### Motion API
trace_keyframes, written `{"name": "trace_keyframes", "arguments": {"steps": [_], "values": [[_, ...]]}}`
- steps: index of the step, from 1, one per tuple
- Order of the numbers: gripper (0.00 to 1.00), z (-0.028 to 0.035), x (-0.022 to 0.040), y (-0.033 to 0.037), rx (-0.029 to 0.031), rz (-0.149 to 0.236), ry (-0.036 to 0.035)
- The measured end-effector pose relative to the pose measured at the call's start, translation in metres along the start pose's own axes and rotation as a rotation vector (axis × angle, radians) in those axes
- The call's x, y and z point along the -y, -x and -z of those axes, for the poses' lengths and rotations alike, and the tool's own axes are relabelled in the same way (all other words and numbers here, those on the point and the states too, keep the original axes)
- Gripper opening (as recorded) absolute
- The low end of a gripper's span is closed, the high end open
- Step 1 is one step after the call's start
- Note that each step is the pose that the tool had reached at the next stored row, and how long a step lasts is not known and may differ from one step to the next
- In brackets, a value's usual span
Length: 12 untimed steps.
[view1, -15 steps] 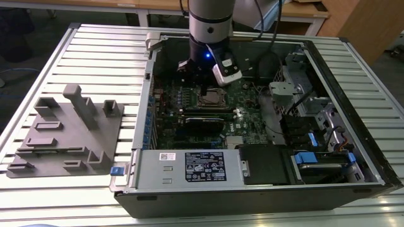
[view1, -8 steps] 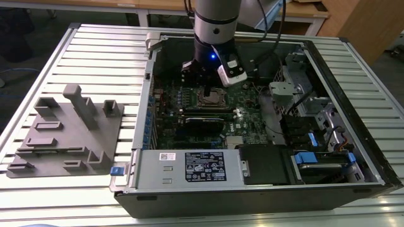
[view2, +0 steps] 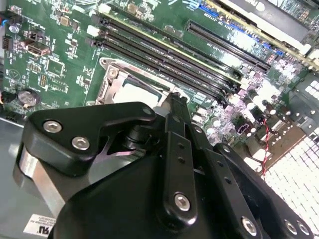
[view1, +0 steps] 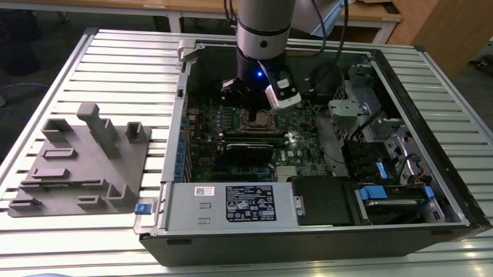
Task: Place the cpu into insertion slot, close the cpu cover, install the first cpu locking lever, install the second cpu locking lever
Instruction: 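Install the second cpu locking lever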
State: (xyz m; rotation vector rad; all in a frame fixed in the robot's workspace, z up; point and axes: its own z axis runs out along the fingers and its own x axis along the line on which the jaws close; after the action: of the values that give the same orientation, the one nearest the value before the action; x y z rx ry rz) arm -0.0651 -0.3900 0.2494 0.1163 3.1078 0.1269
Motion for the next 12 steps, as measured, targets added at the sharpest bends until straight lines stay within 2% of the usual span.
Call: {"name": "trace_keyframes", "arguments": {"steps": [6, 12], "values": [[0.11, -0.0077, 0.0015, -0.0102, 0.0007, 0.000, 0.0000], [0.11, -0.0127, 0.0019, -0.0105, 0.0006, 0.000, 0.0000]]}}
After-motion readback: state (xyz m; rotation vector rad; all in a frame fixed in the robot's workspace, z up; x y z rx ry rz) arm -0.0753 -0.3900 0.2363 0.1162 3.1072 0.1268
